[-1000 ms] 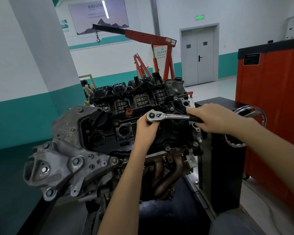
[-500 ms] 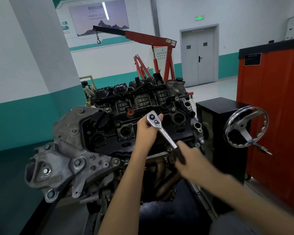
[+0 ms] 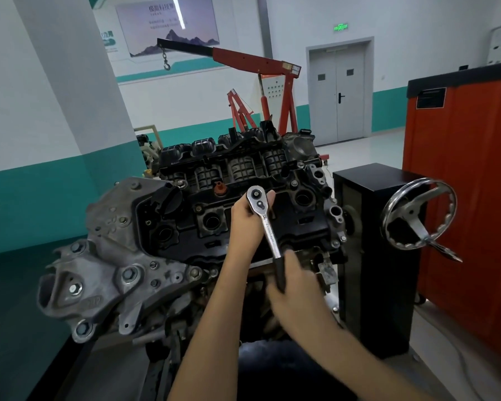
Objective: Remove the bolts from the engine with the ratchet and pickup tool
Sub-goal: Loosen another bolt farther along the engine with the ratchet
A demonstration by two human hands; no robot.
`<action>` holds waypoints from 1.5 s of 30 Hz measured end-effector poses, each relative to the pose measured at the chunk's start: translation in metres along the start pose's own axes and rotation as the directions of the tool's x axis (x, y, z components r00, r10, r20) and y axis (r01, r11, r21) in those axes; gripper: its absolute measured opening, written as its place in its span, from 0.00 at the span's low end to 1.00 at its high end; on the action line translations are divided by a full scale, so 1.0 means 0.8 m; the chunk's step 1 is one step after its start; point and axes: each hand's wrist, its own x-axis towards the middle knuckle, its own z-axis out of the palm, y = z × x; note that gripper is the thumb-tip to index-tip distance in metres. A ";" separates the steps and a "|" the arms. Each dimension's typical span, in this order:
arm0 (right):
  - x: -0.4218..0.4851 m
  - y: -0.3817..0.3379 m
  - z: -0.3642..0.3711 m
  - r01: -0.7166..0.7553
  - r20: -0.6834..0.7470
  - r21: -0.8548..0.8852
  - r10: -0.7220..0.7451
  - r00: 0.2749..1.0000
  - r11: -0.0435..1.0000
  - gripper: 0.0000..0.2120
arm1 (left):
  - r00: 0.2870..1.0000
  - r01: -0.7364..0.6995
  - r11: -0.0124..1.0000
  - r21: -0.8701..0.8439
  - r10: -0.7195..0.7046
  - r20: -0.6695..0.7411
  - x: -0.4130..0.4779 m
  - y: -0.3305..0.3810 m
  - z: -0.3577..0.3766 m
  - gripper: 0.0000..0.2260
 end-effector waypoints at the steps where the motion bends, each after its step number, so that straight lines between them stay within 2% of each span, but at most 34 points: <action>1: -0.001 -0.005 0.015 -0.011 -0.011 0.076 0.012 1.000 0.997 0.13 | 1.000 -0.006 1.000 -0.007 0.006 0.010 0.001 0.000 -0.001 0.17; 2: 0.000 -0.006 0.018 -0.011 -0.012 0.094 0.012 1.000 0.996 0.12 | 1.000 -0.008 1.000 -0.003 0.008 0.022 0.001 0.000 -0.003 0.17; 4: 0.010 0.007 -0.006 0.037 0.029 0.000 -0.037 0.999 0.999 0.13 | 0.999 0.001 1.000 0.021 -0.002 0.047 0.005 0.000 -0.008 0.18; 7: 0.043 0.039 -0.086 0.172 0.216 -0.198 -0.128 0.968 0.965 0.13 | 0.997 0.002 0.999 0.047 -0.006 0.081 0.007 0.002 -0.007 0.16; 8: 0.060 0.044 -0.115 0.241 0.278 -0.308 -0.155 0.948 0.920 0.12 | 0.996 -0.010 0.999 0.053 0.006 0.087 0.007 0.002 -0.005 0.17; 10: 0.097 0.038 -0.161 0.359 0.331 -0.545 -0.198 0.923 0.757 0.13 | 0.996 -0.040 0.997 0.061 0.035 0.076 0.003 0.004 -0.002 0.18; 12: 0.116 0.028 -0.177 0.390 0.297 -0.642 -0.255 0.920 0.660 0.14 | 0.997 -0.057 0.997 0.054 0.054 0.054 -0.001 0.006 0.000 0.15; 13: 0.114 0.026 -0.173 0.362 0.249 -0.658 -0.263 0.932 0.661 0.14 | 0.998 -0.051 0.998 0.046 0.050 0.035 -0.003 0.006 0.000 0.12; 14: 0.103 0.027 -0.162 0.322 0.196 -0.651 -0.257 0.946 0.687 0.14 | 0.999 -0.034 0.999 0.030 0.034 0.017 -0.003 0.005 -0.001 0.10; 16: 0.062 0.034 -0.119 0.220 0.096 -0.545 -0.201 0.975 0.809 0.13 | 1.000 -0.009 1.000 0.018 0.009 0.003 -0.003 0.001 -0.002 0.11; 18: 0.020 0.029 -0.065 0.094 0.018 -0.251 -0.093 0.996 0.964 0.14 | 1.000 -0.007 1.000 0.023 0.007 0.001 -0.004 0.000 0.002 0.17; 19: 0.007 0.021 -0.039 0.047 -0.012 -0.105 -0.049 0.999 0.993 0.14 | 1.000 -0.004 1.000 0.021 0.004 -0.006 -0.004 0.000 0.004 0.18; 22: -0.006 -0.001 0.024 -0.019 -0.108 0.182 0.039 0.993 0.983 0.12 | 1.000 -0.009 1.000 0.001 0.009 -0.008 -0.003 0.000 0.006 0.18; 24: -0.004 -0.003 0.024 -0.046 -0.047 0.198 0.056 0.997 0.979 0.13 | 1.000 -0.013 1.000 0.009 0.013 0.009 -0.003 0.001 0.003 0.19; 27: 0.019 0.026 -0.038 0.043 0.113 -0.034 -0.038 0.993 0.998 0.13 | 0.998 -0.037 0.999 0.039 0.035 0.054 0.003 0.005 -0.005 0.19; 29: 0.050 0.041 -0.100 0.146 0.254 -0.174 -0.099 0.962 0.974 0.12 | 0.988 -0.086 0.994 0.068 0.076 0.133 0.008 0.013 -0.008 0.19; 31: 0.090 0.043 -0.152 0.284 0.351 -0.406 -0.139 0.926 0.868 0.11 | 0.976 -0.111 0.990 0.087 0.092 0.195 0.010 0.018 -0.006 0.19; 34: 0.133 0.032 -0.187 0.420 0.363 -0.678 -0.221 0.905 0.603 0.08 | 0.985 -0.096 0.994 0.059 0.087 0.150 0.004 0.016 -0.003 0.15; 35: 0.134 0.028 -0.186 0.419 0.338 -0.707 -0.249 0.908 0.569 0.08 | 0.991 -0.083 0.996 0.038 0.079 0.110 0.002 0.012 -0.004 0.14; 36: 0.127 0.026 -0.179 0.394 0.295 -0.710 -0.261 0.919 0.584 0.08 | 0.995 -0.070 0.997 0.012 0.069 0.071 0.001 0.008 -0.006 0.13; 37: 0.112 0.026 -0.165 0.345 0.235 -0.693 -0.253 0.938 0.633 0.10 | 0.997 -0.061 0.998 -0.014 0.061 0.040 0.000 0.004 -0.007 0.12; 39: 0.068 0.031 -0.123 0.201 0.079 -0.567 -0.190 0.979 0.799 0.13 | 0.998 -0.060 0.997 -0.046 0.061 0.009 0.001 -0.001 -0.006 0.13; 41: 0.023 0.025 -0.072 0.087 -0.008 -0.284 -0.093 0.996 0.955 0.14 | 0.998 -0.063 0.996 -0.056 0.063 -0.013 0.000 -0.002 0.001 0.16; 42: 0.009 0.016 -0.049 0.045 -0.008 -0.098 -0.046 0.999 0.994 0.15 | 0.998 -0.062 0.997 -0.056 0.060 -0.024 -0.001 -0.001 0.004 0.17; 43: 0.002 0.006 -0.029 -0.005 0.022 0.089 0.003 1.000 0.996 0.14 | 0.998 -0.063 0.996 -0.055 0.062 -0.030 -0.001 0.000 0.005 0.16; 45: 0.004 -0.011 -0.012 -0.147 0.167 0.408 0.084 0.982 0.901 0.11 | 0.997 -0.070 0.996 -0.048 0.069 -0.023 0.001 0.000 0.004 0.15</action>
